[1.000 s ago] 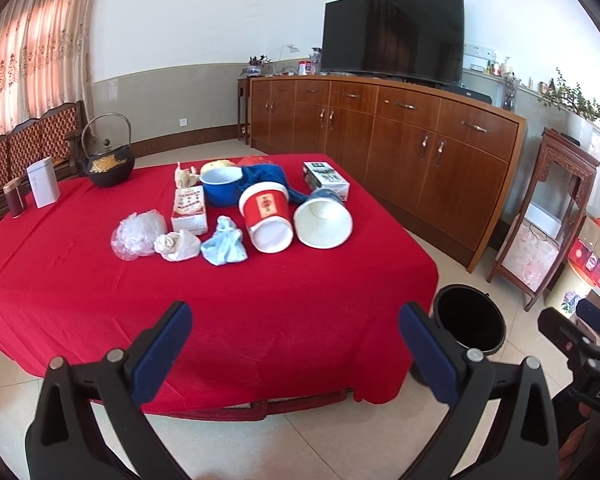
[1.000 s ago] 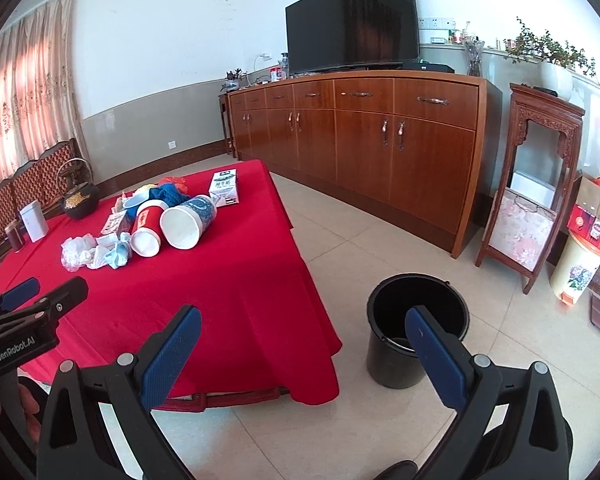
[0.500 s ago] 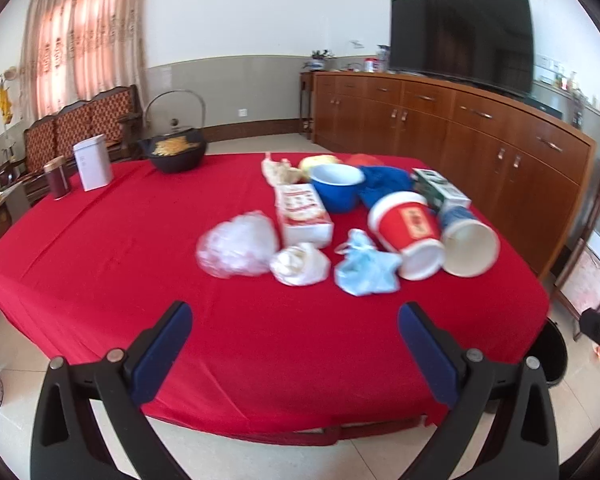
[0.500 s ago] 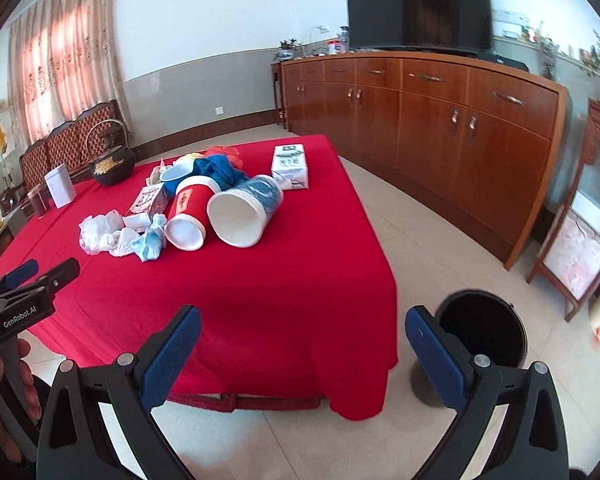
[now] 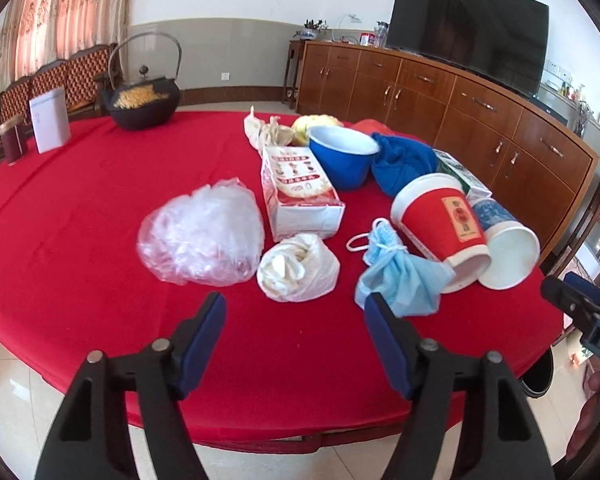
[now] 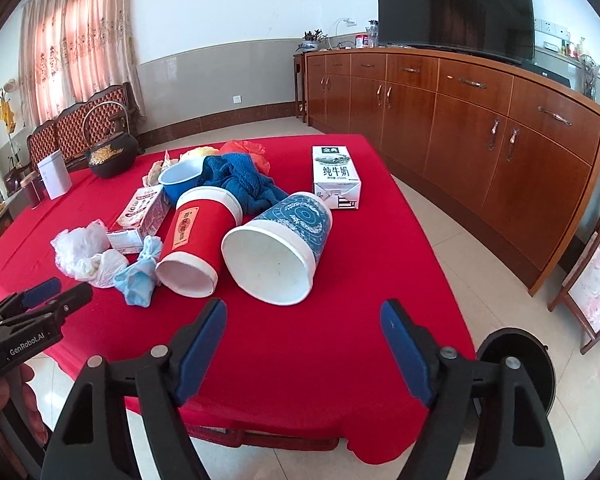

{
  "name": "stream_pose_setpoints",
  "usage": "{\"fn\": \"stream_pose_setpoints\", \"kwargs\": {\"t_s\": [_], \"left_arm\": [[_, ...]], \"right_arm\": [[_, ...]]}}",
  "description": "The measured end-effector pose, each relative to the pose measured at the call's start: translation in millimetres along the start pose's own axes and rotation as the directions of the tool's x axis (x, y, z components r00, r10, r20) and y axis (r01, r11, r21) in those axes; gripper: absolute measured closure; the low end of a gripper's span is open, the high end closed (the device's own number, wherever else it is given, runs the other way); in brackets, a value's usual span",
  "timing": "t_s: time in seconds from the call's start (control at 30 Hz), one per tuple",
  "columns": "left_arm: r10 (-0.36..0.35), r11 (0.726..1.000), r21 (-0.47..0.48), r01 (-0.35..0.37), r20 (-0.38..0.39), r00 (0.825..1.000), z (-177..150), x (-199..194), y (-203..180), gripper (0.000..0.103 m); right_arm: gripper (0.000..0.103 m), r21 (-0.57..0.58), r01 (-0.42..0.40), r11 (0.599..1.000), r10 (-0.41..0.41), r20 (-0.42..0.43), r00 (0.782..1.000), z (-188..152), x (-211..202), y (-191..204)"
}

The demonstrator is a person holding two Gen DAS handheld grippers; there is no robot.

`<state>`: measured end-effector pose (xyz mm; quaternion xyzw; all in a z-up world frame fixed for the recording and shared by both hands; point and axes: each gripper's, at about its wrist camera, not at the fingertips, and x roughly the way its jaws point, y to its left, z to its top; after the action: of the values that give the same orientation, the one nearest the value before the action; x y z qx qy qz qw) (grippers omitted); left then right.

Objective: Collect trash
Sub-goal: 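Grasp the white tissue with the left tool while the right tool grasps the blue-and-white cup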

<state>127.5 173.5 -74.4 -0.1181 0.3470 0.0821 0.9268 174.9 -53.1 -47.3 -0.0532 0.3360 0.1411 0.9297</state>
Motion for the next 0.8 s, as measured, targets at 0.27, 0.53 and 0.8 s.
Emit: {"fn": "stream_pose_setpoints", "kwargs": {"t_s": [0.27, 0.53, 0.8], "left_arm": [[-0.04, 0.998, -0.038, 0.039, -0.019, 0.999, 11.4, 22.5, 5.4, 0.043], [-0.074, 0.994, -0.08, 0.075, 0.02, 0.997, 14.5, 18.9, 11.4, 0.062], [-0.084, 0.995, -0.057, 0.087, 0.06, 0.995, 16.2, -0.2, 7.6, 0.063]], "right_arm": [[0.041, 0.014, -0.027, 1.0, 0.028, -0.034, 0.999, 9.6, 40.8, -1.5], [0.098, 0.026, -0.065, 0.998, 0.066, -0.031, 0.997, 13.1, 52.0, -6.7], [0.099, 0.046, -0.057, 0.997, 0.056, 0.013, 0.998, 10.4, 34.2, -14.5]]}}
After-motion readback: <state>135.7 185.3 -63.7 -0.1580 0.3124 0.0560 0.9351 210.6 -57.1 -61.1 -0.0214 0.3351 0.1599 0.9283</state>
